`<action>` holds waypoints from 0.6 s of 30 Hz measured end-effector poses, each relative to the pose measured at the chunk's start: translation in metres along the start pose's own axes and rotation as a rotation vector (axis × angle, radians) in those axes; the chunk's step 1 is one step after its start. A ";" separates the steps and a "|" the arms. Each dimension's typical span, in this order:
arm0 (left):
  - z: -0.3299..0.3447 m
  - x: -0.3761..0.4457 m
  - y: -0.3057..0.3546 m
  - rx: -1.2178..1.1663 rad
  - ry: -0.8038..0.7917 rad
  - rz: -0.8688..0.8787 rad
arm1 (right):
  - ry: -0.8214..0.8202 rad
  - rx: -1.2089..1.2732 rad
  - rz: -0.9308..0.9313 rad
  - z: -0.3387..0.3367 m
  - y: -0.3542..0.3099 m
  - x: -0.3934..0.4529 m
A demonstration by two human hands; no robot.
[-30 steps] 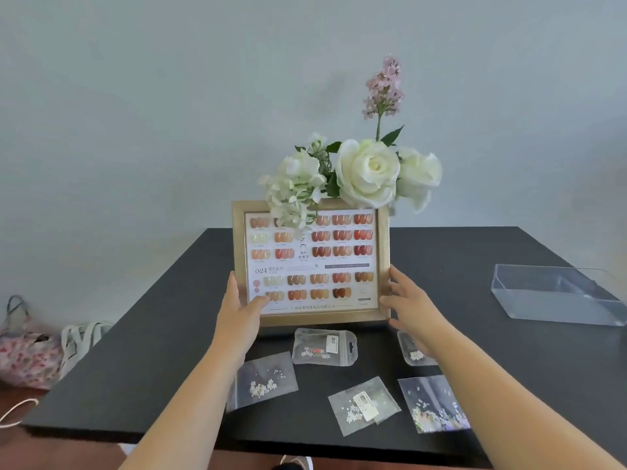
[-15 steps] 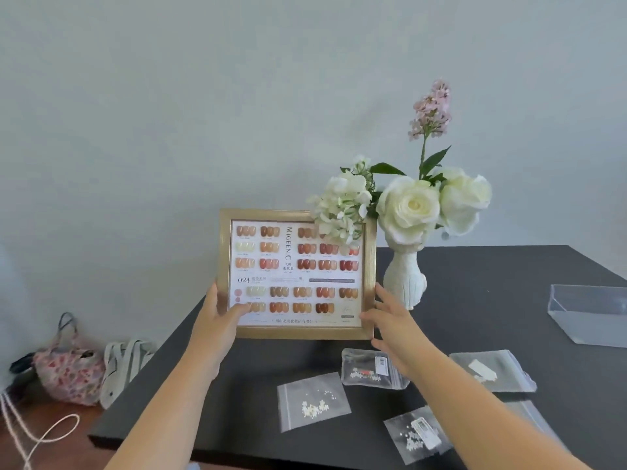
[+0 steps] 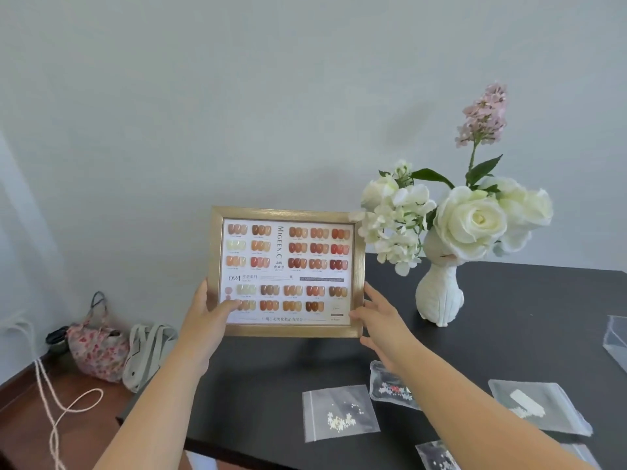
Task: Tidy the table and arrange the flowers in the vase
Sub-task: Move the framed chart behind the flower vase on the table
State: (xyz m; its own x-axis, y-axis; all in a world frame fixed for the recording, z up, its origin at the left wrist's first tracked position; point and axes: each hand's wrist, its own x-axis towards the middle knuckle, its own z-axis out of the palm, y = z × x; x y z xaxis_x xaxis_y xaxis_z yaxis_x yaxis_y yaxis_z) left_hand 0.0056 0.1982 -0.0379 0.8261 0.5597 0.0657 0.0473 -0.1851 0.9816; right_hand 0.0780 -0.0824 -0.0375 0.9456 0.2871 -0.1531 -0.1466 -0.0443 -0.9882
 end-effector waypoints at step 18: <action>0.036 0.106 -0.020 0.114 0.006 0.062 | -0.005 -0.025 -0.049 0.004 -0.014 0.138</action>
State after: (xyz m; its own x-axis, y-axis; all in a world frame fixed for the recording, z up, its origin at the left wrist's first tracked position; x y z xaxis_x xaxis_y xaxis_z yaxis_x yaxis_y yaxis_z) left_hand 0.1125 0.2327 -0.0566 0.8259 0.5492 0.1275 0.0599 -0.3103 0.9487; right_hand 0.2097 -0.0388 -0.0449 0.9501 0.2940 -0.1047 -0.0929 -0.0538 -0.9942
